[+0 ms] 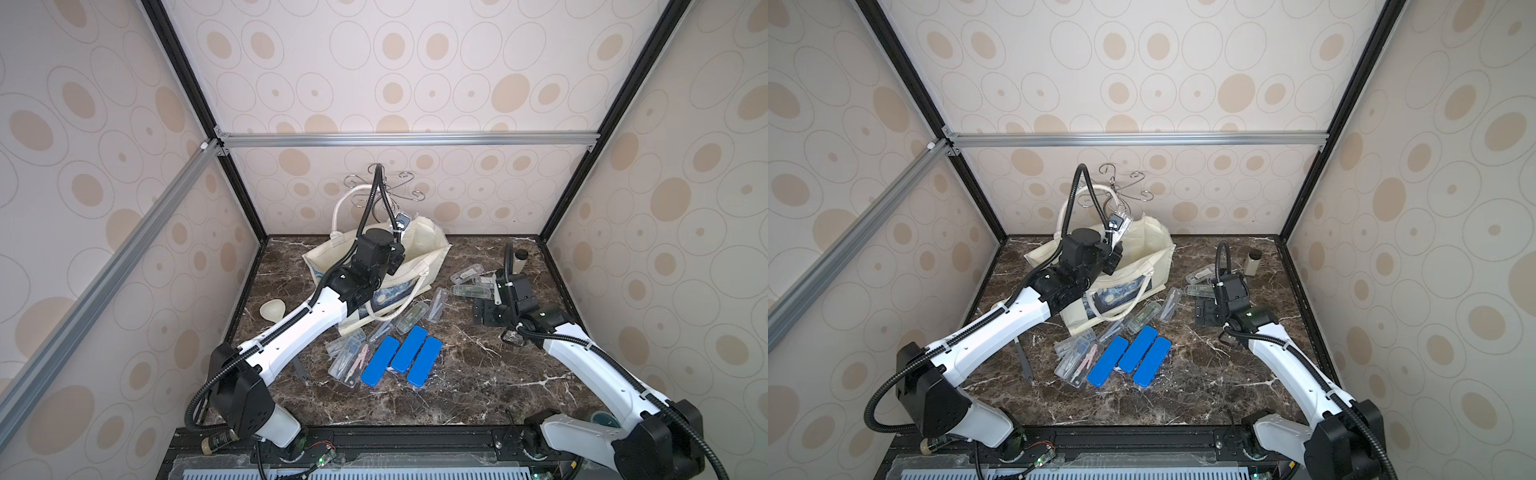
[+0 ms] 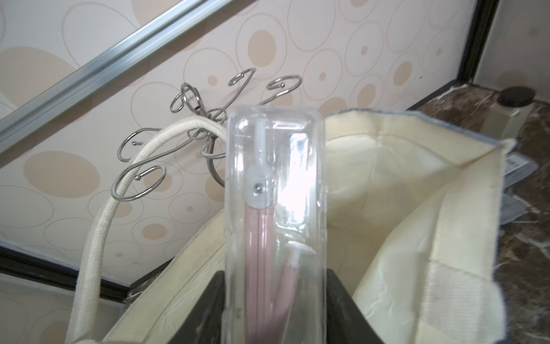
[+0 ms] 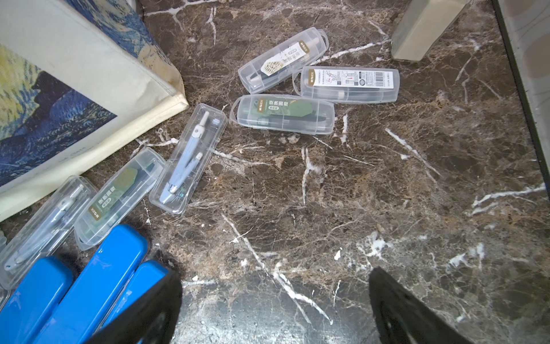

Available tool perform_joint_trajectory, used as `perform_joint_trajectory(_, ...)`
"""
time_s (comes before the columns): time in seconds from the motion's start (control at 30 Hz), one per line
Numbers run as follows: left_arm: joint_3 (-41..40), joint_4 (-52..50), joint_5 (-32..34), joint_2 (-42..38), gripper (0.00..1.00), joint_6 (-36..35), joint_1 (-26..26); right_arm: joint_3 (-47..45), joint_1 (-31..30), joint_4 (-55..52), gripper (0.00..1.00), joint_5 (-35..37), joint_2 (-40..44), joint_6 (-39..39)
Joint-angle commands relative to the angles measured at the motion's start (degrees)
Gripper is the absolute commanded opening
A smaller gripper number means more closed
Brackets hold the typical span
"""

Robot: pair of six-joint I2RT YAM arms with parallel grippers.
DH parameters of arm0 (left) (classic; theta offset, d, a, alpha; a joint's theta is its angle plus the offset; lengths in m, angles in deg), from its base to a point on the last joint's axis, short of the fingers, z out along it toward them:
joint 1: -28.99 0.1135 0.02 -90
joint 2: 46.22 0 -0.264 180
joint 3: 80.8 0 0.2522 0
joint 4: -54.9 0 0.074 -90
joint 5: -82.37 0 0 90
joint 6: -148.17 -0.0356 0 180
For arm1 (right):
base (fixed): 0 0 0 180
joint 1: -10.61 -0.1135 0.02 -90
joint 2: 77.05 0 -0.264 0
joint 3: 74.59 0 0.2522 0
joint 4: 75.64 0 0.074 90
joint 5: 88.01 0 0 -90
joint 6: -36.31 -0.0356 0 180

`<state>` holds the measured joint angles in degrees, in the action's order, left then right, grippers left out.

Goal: Put the compass set into the canvas bag
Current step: Place the compass set in the canvas bag.

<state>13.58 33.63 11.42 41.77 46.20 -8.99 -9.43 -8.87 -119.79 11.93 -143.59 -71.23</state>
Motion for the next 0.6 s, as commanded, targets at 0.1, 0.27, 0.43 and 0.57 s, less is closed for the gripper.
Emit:
perform_joint_trajectory(0.1,-1.71,-2.10,2.54,3.71,0.31,-10.88,2.20,0.36,0.50,-0.16,1.00,0.23,-0.87,-0.12)
perform_joint_trajectory(0.27,-2.80,-1.50,4.12,6.32,0.31,-15.78,2.81,0.70,0.50,-0.30,1.00,0.17,-1.27,-0.02)
perform_joint_trajectory(0.43,-1.53,-2.03,5.95,9.23,0.32,-16.49,3.57,0.96,0.49,-0.39,1.00,-0.15,-1.55,-0.06)
perform_joint_trajectory(0.57,-1.25,-1.93,7.31,10.45,0.33,-16.69,3.56,1.01,0.49,-0.38,1.00,-0.36,-1.66,-0.12)
